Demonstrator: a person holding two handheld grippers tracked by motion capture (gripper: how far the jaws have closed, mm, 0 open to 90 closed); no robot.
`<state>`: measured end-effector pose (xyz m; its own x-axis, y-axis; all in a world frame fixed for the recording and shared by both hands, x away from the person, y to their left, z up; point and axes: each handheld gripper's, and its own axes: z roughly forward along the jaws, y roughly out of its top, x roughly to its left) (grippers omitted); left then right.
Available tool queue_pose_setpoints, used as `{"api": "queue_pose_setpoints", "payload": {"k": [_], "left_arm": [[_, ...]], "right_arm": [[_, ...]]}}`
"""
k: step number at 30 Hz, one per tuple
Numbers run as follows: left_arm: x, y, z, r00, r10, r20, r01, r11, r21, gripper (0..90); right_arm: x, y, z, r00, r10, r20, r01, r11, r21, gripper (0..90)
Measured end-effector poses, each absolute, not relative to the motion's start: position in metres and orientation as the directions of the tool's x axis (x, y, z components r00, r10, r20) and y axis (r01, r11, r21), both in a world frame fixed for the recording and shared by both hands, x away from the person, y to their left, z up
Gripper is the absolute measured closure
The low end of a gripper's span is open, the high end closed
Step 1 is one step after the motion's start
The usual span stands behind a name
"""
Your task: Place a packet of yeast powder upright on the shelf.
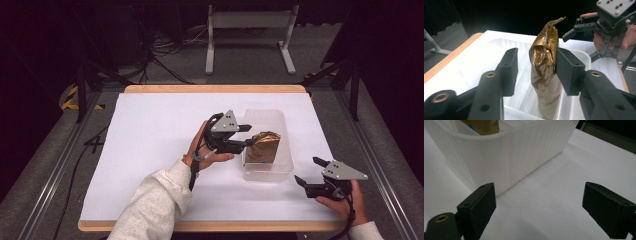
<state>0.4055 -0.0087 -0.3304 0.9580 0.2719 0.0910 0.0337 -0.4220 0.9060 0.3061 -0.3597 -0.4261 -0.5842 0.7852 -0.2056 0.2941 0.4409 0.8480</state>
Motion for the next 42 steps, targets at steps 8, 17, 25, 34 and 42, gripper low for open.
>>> {"api": "queue_pose_setpoints", "payload": {"k": [8,17,25,34,42], "left_arm": [[0.398,0.0,-0.331,0.949,0.272,0.159,-0.006,-0.488,0.873,49.4],[0.39,0.012,-0.338,0.925,0.292,0.243,-0.036,-0.569,0.821,44.1],[0.385,0.023,-0.349,0.907,0.311,0.284,-0.04,-0.607,0.794,35.3],[0.376,0.035,-0.366,0.879,0.336,0.337,-0.041,-0.652,0.757,27.0],[0.372,0.055,-0.382,0.865,0.369,0.341,-0.005,-0.673,0.74,23.1]], "right_arm": [[0.306,-0.36,-0.426,-0.583,0.785,-0.209,0.292,0.443,0.848,12.3],[0.306,-0.359,-0.426,-0.583,0.785,-0.211,0.291,0.444,0.847,12.3],[0.306,-0.359,-0.426,-0.582,0.785,-0.212,0.291,0.444,0.848,12.3],[0.304,-0.36,-0.423,-0.583,0.786,-0.207,0.282,0.434,0.856,12.3],[0.304,-0.359,-0.422,-0.582,0.786,-0.21,0.279,0.435,0.857,12.2]]}}
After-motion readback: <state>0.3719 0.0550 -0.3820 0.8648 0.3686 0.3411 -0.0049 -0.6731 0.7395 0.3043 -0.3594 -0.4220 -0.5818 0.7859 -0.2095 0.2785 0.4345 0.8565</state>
